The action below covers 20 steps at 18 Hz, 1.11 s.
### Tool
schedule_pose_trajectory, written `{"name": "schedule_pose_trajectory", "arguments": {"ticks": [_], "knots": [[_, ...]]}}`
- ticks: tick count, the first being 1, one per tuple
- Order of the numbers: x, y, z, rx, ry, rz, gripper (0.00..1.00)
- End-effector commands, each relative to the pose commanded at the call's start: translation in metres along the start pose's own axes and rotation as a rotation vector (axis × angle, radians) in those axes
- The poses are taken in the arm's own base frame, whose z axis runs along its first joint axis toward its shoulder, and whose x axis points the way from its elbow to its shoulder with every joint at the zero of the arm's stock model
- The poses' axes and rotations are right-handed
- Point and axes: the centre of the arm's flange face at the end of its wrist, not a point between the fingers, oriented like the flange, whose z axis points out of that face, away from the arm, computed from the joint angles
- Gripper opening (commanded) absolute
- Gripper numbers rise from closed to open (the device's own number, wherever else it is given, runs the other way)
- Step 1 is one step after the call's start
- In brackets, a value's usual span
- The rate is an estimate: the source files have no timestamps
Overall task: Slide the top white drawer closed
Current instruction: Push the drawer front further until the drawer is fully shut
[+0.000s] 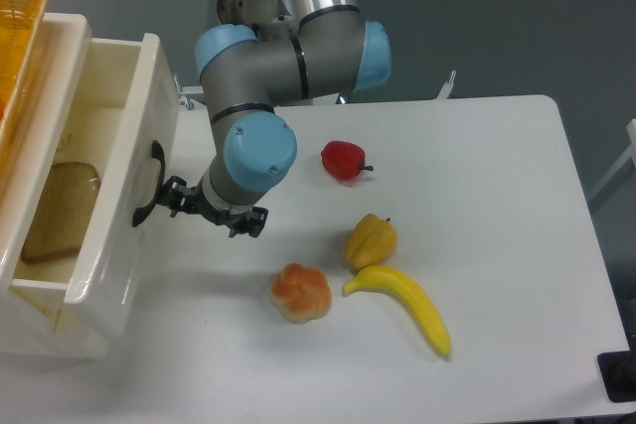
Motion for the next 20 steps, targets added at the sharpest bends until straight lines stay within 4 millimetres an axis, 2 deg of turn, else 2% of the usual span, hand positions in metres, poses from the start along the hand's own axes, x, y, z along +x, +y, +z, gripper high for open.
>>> {"name": "schedule_pose_trajectory", "arguments": {"ticks": [7,10,20], "knots": [[0.021,-0.005,0.011,-0.019,-0.005,0.04,1.0],[0.025,-0.006,0.016,-0.027,-0.005,0.046,1.0],[0.042,-0.009,0.018,-0.029,-0.01,0.074,1.0]]}}
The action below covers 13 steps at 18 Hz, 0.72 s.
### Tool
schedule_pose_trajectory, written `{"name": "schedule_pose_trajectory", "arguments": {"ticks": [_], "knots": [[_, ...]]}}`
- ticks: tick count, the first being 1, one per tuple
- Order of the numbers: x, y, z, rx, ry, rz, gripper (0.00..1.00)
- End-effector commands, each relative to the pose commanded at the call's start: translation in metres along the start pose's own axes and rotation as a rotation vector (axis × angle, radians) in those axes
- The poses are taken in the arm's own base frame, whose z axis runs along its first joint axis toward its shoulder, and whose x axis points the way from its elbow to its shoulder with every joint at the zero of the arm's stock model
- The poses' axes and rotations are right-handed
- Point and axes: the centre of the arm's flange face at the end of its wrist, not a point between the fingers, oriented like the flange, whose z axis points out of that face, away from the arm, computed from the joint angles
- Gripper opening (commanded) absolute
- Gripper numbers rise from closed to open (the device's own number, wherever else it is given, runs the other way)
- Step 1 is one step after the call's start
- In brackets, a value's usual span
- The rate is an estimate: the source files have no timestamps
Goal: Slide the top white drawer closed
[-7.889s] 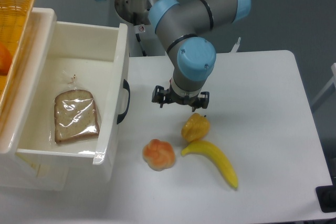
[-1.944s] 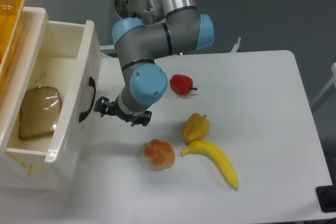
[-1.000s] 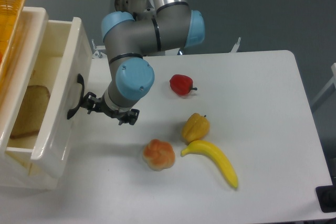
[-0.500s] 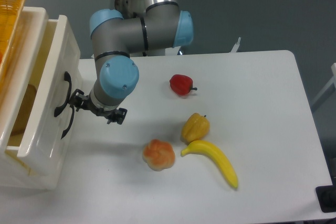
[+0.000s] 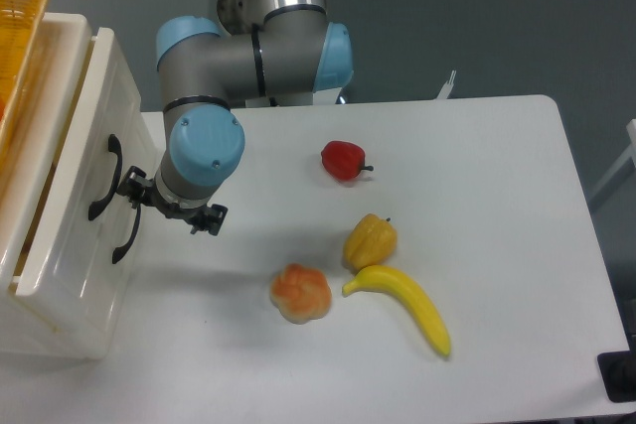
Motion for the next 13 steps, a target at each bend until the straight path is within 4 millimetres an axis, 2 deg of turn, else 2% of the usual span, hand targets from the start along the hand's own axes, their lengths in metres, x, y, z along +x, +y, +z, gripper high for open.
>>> {"name": "schedule_pose_trajectory", "arguments": {"ticks": [8,13], "knots": [[0.0035,-0.0016,0.0026,-0.004,0.0,0.004,1.0],[-0.0007,-0.0019,-0.0071,0.01,-0.01,0.005,1.0]]}}
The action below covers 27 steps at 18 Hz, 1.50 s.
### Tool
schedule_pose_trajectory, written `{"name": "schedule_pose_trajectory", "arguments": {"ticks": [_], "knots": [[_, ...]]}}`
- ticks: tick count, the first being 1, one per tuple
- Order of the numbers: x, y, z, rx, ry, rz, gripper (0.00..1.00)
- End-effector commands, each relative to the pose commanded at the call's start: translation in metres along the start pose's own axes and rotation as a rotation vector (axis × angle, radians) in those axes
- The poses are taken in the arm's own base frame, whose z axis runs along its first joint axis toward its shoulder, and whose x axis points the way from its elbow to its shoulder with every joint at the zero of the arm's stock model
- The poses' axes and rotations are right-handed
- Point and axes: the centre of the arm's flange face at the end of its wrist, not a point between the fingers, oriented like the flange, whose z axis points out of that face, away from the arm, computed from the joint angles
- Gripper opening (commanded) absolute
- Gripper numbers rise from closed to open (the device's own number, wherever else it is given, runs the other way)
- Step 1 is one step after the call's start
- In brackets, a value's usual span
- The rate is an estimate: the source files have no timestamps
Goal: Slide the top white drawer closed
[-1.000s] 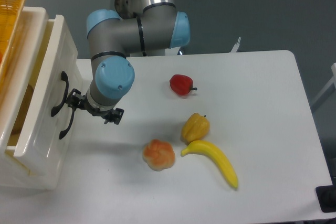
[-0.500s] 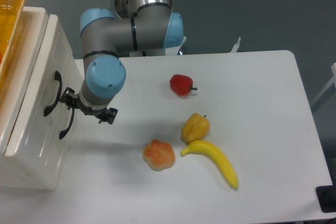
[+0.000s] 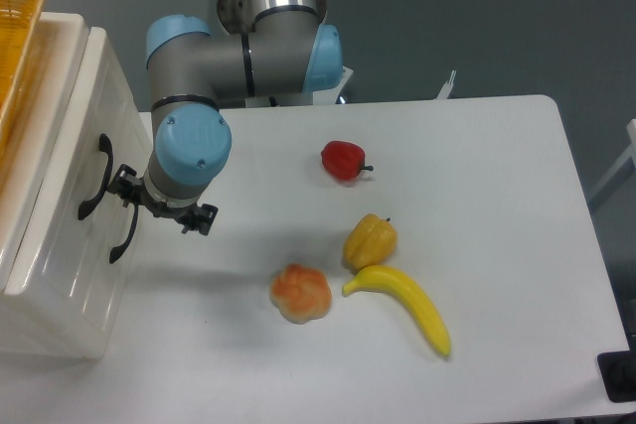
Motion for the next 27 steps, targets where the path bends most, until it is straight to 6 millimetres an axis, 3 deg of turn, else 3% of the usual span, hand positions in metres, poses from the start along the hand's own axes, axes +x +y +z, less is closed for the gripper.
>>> {"name": "schedule_pose_trajectory", "arguments": {"ticks": [4,7,10,14,17,20,22,26,27], "knots": [[-0.037,0.005,-0.029,0.032,-0.042,-0.025,1.0],[-0.078,0.017,-0.055,0.057,-0.078,0.031,1.0],[-0.12,0.038,-0.086,0.023,-0.19,0.09,1.0],[-0.171,0.069,-0.133,0.052,-0.268,0.035,1.0],[-0.197,0.107,-0.175,0.045,-0.343,0.077,1.0],[-0.221,0.147,-0.204,0.024,-0.38,0.202,1.0],[-0.225,0.172,-0.227,0.023,-0.413,0.261,1.0],[-0.241,0.216,-0.251,-0.042,-0.467,0.284,1.0],[-0.247,0.235,-0.259,-0.045,-0.474,0.28,1.0]]}}
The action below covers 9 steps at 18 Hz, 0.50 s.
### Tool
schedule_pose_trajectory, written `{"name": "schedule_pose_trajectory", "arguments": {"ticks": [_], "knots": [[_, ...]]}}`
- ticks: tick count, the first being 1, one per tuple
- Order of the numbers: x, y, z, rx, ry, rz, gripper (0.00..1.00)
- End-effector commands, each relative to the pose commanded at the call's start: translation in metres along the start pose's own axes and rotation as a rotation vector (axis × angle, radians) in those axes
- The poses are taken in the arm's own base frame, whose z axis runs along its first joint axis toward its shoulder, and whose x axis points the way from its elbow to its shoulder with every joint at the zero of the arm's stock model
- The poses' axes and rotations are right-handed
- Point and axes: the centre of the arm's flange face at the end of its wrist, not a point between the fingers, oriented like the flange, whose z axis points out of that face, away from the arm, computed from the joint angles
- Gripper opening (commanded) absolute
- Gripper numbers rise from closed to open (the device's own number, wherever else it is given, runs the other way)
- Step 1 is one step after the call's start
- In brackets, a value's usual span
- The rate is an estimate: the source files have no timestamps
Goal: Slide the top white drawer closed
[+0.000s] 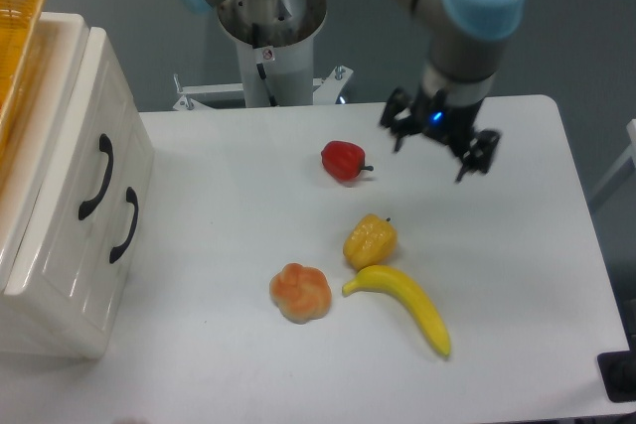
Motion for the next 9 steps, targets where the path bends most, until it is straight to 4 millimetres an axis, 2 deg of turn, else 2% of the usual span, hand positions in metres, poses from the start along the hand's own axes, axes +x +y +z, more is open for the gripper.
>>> {"name": "schedule_pose_trajectory", "arguments": {"ticks": [1,5,9], "knots": [[-0.003,0.02,0.0,0.003,0.001,-0.003,1.0],[0.0,0.066,-0.005,0.055,0.002,0.005,1.0],[0.012,0.085,-0.002,0.054,0.015,-0.007,1.0]]}}
